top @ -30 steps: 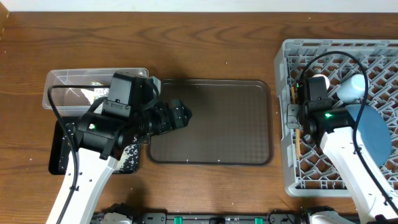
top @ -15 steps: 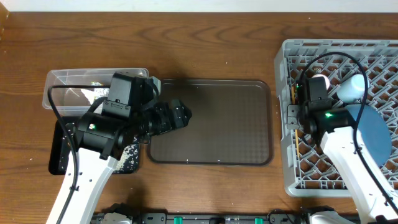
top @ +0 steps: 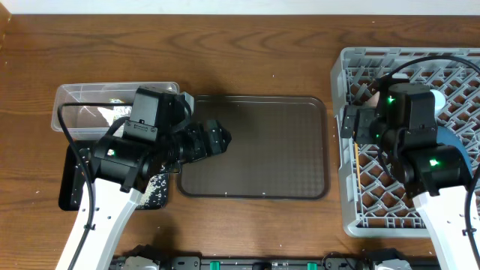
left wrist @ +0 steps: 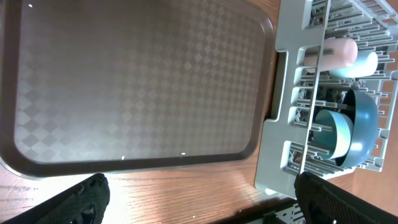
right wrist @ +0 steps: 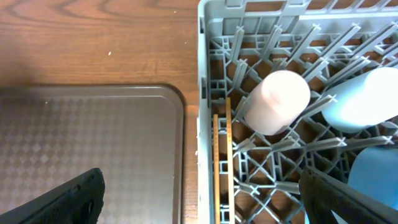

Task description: Sort waste into correct bins and load items into the dishwasher rack

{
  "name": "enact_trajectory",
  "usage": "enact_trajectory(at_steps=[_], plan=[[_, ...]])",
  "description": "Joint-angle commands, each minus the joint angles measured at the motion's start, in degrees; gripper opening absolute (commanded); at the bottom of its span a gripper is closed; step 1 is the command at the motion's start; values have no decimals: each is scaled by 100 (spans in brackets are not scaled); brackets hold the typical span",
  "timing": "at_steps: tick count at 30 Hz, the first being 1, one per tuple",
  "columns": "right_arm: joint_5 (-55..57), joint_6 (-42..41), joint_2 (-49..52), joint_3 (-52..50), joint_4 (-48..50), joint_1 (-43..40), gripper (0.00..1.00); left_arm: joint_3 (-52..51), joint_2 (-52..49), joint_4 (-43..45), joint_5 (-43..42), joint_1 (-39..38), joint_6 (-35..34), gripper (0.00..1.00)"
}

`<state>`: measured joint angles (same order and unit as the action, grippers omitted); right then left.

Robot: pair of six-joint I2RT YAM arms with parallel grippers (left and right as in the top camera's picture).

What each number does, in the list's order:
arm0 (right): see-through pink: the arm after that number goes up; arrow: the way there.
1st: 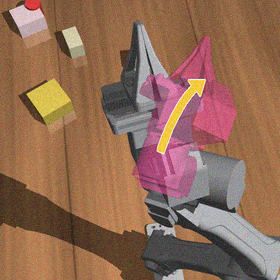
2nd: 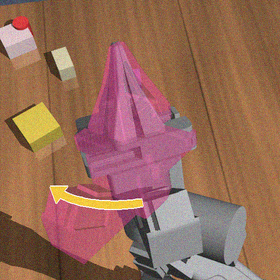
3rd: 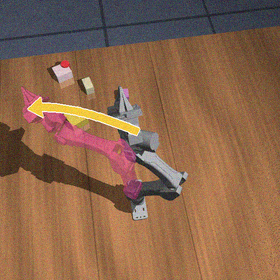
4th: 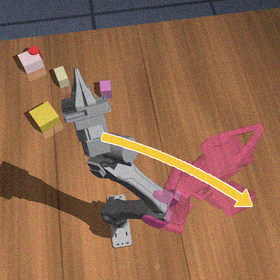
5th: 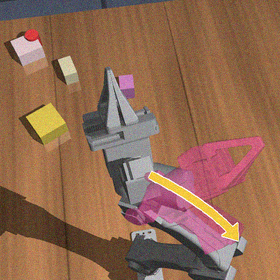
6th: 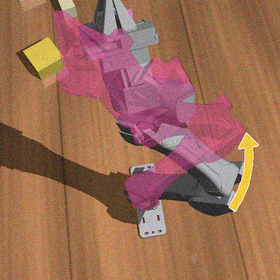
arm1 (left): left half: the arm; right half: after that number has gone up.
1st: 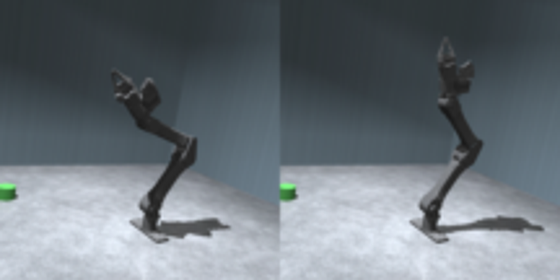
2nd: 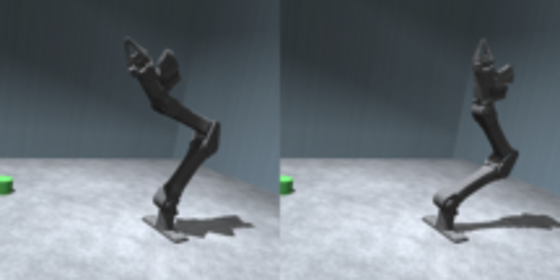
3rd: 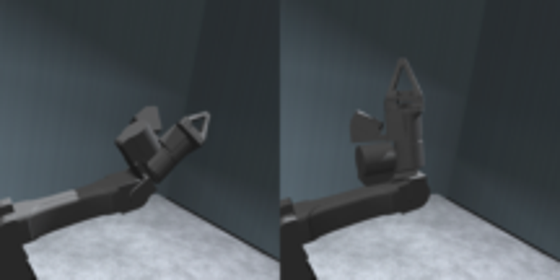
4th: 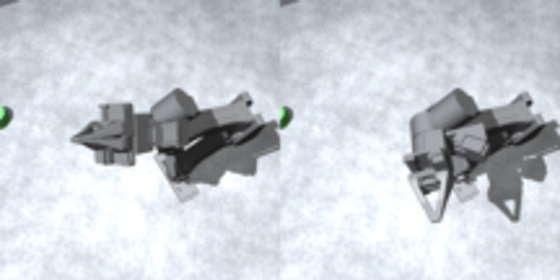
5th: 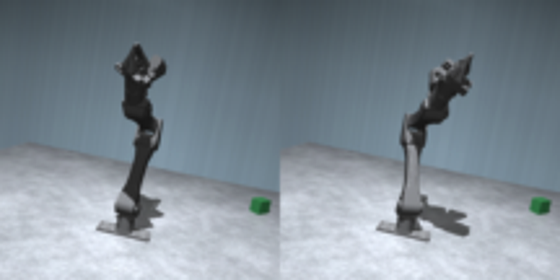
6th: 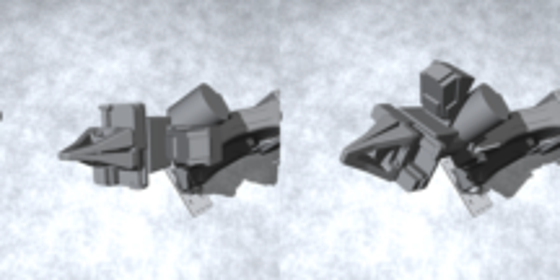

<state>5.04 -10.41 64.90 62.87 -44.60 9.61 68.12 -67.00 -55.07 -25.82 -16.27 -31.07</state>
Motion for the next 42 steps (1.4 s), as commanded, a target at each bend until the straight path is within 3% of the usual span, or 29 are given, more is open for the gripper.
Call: enact_trajectory(at_steps=[1, 29, 34, 42], plan=[[-101, -22, 48, 33, -17, -17, 99, 68, -9, 7, -52, 24, 81, 98], [-101, -22, -131, -15, -22, -15, 99, 70, -9, 4, -52, 24, 81, 98], [-101, -22, -855, -170, -20, -15, 99, 68, -9, 7, -52, 24, 81, 98], [184, -22, -2881, -568, -63, -2, 99, 70, -9, 7, -52, 24, 81, 98]])
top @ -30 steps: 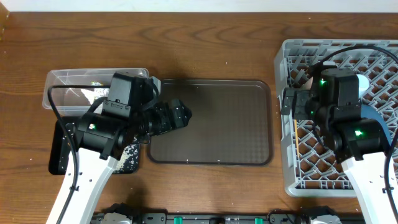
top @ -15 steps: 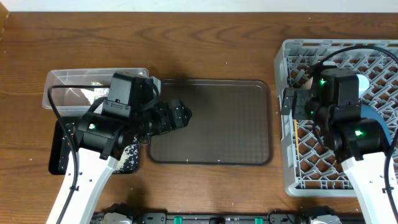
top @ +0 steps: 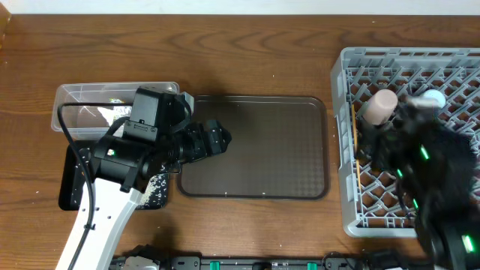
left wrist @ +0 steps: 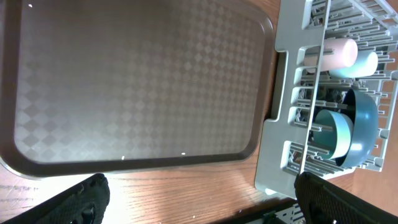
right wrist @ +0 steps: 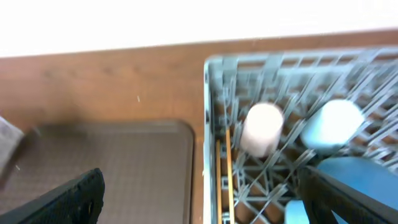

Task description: Sort waste into correct bins and load items into the dishwasher rack

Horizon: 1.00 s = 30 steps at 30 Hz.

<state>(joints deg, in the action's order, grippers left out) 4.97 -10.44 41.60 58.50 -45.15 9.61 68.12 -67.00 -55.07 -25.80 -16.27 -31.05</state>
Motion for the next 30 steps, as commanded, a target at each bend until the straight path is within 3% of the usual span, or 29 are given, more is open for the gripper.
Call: enact_trajectory(at_steps=[1, 11, 25, 30], plan=[[190, -20, -765, -162, -7, 20, 99, 68, -9, 7, -55, 24, 79, 98], [208, -20, -2308, -942, 562, 160, 99, 68, -9, 7, -55, 24, 79, 98], [-52, -20, -4083, -4050, 4124, 144, 99, 68, -9, 7, -55, 24, 79, 98], [-142, -96, -4129, -5034, 5241, 44, 99, 68, -9, 7, -55, 24, 79, 98]])
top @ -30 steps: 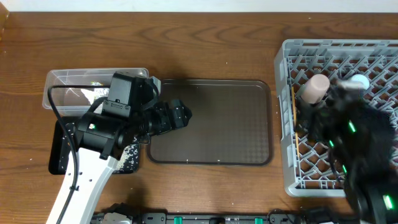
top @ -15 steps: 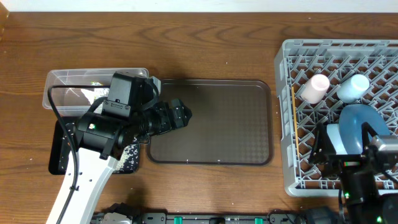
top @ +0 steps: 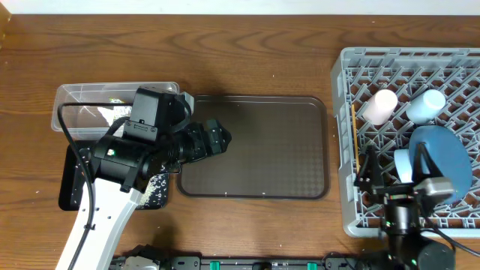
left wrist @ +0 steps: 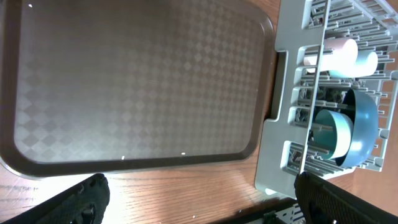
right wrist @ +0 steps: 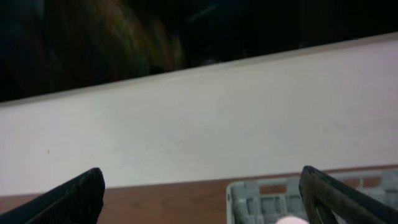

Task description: Sort waste into correct bins and load items into the dishwasher rack

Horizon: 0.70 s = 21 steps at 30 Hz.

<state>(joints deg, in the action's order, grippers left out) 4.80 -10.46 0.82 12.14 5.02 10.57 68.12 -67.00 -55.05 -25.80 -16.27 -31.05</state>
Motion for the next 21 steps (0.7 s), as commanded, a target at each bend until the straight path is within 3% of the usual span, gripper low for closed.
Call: enact_trajectory(at_steps=[1, 5, 11, 15, 21], plan=[[-122, -142, -52, -544, 345, -55, 99, 70, -9, 4, -55, 24, 79, 98], [-190, -197, -52, -1126, 675, -52, 99, 68, -9, 2, -55, 24, 79, 98], [-251, -101, -55, -1185, -190, -55, 99, 68, -9, 2, -55, 24, 79, 98], [-365, 398, -55, -1185, -962, -76, 99, 68, -9, 4, -55, 24, 79, 98], [-562, 1438, -55, -1187, -931, -118, 99, 68, -9, 4, -55, 24, 79, 98]])
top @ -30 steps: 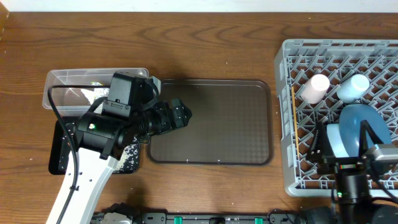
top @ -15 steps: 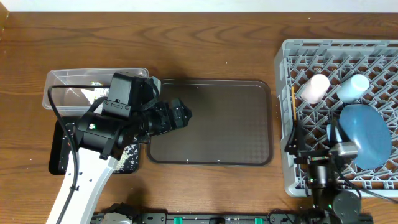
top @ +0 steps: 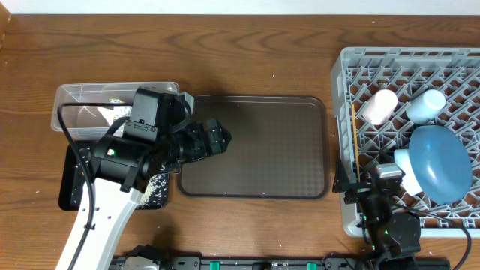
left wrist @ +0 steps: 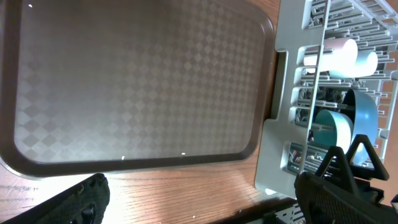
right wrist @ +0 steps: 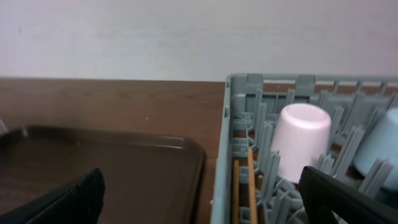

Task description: Sort waste into correct bins and load items into the dishwasher rack

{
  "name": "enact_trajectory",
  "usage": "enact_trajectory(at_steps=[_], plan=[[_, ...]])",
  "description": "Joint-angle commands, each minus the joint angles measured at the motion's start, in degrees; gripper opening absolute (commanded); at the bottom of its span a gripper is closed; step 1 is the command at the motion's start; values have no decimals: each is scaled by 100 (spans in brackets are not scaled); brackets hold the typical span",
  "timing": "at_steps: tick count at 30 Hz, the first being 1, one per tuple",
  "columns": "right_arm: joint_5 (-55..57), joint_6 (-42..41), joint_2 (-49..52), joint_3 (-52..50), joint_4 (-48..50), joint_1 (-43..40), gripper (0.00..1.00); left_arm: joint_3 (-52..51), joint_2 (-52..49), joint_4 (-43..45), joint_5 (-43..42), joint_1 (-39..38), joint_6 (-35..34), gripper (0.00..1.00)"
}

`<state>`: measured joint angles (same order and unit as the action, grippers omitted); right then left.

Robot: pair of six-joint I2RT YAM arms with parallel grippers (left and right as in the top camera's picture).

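The grey dishwasher rack at the right holds an upturned pink cup, a pale blue cup, a blue bowl, a small light-blue bowl and wooden chopsticks. My right gripper is drawn back at the rack's front left corner, open and empty; its wrist view faces the pink cup and the chopsticks. My left gripper hovers open over the left part of the bare brown tray. Nothing lies between its fingers.
A clear plastic container stands at the back left. A black bin with scraps lies in front of it, under the left arm. The tray lies between the bins and the rack.
My right wrist camera faced the white wall; now it looks lower, at the rack's left edge and the tray. The right arm sits lower and slightly further left. The left arm has not moved.
My right gripper was open above the rack beside the pink cup. It then stood nearer the front, blurred. Later it was at the table's front edge facing the wall, and now it rests by the rack's front left corner. The left arm stayed over the tray.
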<state>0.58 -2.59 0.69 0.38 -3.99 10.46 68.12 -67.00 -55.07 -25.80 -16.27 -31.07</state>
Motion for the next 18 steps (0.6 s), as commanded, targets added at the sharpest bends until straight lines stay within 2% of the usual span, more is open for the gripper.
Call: enact_trajectory(at_steps=[1, 18], plan=[[-105, 678, -42, -11, -31, -107, 99, 68, -9, 7, -55, 24, 81, 98], [-103, 223, -42, -11, -31, -424, 99, 70, -9, 7, -55, 24, 81, 98]])
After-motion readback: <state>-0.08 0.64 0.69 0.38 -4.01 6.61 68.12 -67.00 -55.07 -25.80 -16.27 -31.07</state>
